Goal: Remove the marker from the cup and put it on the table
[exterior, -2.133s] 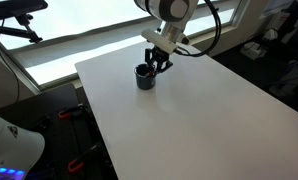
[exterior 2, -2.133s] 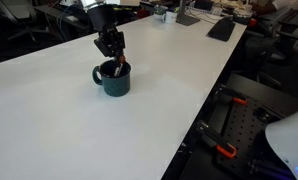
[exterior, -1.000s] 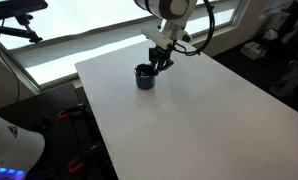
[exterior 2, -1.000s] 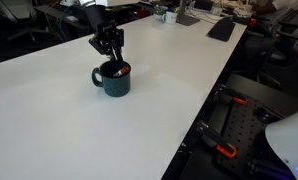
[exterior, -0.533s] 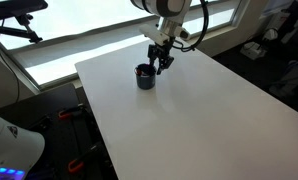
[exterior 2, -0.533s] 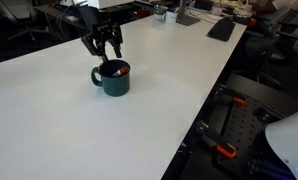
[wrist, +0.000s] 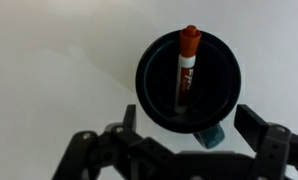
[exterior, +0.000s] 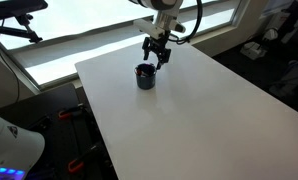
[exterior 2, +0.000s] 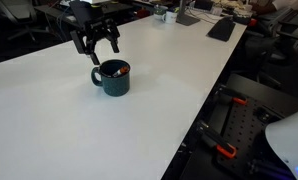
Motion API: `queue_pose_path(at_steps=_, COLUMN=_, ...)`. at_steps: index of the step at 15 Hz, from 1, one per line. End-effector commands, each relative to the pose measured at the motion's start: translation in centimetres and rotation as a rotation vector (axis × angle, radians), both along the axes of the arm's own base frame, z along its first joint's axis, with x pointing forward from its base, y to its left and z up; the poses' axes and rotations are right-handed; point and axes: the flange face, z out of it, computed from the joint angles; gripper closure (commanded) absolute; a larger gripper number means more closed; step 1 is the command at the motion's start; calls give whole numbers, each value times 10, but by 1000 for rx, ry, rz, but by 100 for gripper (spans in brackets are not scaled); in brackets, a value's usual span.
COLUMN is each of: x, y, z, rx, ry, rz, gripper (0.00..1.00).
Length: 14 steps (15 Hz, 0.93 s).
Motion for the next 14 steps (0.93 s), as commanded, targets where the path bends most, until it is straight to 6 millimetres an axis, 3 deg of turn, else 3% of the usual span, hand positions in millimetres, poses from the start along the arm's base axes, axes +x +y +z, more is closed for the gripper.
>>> queue_pose_path(at_steps=1, x=-15, y=4, z=0, rx=-19, ry=24, rz=-15, gripper=0)
queue_pose_path(at_steps=4, x=-18, y=2, z=-7, rx=-22, ry=42, rz=-23, gripper=0)
queue_pose_path(at_steps=6, x=-20, y=1, z=-9, rx=-26, ry=40, rz=-26, gripper=26)
queue_pose_path(at_steps=11, x=-20, y=-1, z=-8, rx=-29, ry=38, rz=-32, gripper=66)
queue_pose_path(at_steps=12, x=-20, y=-1, z=-8, rx=-30, ry=36, rz=-33, gripper=57)
queue_pose_path(at_steps=13, x=-19, y=-2, z=-7, rx=-33, ry=31, rz=-33, gripper=31)
queue_pose_path(at_steps=14, x=-19, y=-2, z=-6, rx=-32, ry=28, rz=-34, gripper=31)
